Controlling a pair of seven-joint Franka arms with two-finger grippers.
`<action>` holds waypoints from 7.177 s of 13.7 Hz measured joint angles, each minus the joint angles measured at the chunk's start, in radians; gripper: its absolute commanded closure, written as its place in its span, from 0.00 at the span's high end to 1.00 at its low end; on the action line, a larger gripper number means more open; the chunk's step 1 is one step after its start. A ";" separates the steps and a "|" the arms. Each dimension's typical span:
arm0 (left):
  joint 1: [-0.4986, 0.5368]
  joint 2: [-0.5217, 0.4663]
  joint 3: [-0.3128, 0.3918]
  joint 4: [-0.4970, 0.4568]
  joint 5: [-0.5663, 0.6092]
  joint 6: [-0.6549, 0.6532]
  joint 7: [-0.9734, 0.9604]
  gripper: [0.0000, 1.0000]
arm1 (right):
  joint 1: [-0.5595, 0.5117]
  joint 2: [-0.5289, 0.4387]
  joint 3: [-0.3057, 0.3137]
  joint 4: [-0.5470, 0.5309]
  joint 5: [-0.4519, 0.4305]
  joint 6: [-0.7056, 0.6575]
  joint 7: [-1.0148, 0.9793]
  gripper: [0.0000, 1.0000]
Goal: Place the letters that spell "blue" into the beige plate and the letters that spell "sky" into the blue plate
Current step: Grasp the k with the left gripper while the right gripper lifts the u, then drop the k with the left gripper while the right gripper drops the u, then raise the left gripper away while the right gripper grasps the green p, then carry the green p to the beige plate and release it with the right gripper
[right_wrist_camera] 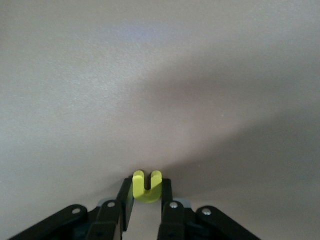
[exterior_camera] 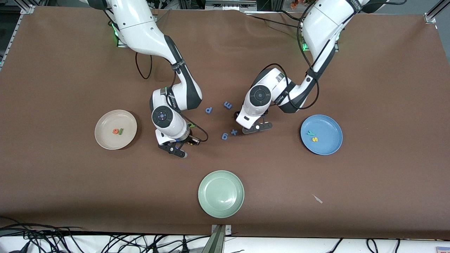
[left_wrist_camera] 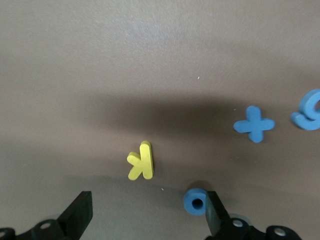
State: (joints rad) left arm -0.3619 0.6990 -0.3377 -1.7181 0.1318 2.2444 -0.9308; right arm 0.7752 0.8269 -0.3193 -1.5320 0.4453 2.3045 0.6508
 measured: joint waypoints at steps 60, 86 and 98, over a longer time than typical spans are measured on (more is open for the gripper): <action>0.316 -0.817 0.255 -0.004 -0.156 -0.677 0.855 1.00 | 0.314 -0.089 -0.225 -0.269 0.127 0.028 -0.258 0.57; 0.318 -0.742 0.269 0.071 -0.149 -0.655 0.857 1.00 | 0.278 -0.120 -0.421 -0.235 0.169 -0.216 -0.545 0.36; 0.317 -0.741 0.268 0.072 -0.149 -0.655 0.858 1.00 | 0.088 -0.087 -0.597 -0.274 0.167 -0.409 -1.029 1.00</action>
State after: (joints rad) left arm -0.0447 -0.0417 -0.0701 -1.6466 -0.0176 1.5891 -0.0730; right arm 0.8633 0.7394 -0.9160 -1.8064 0.6128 1.8951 -0.3783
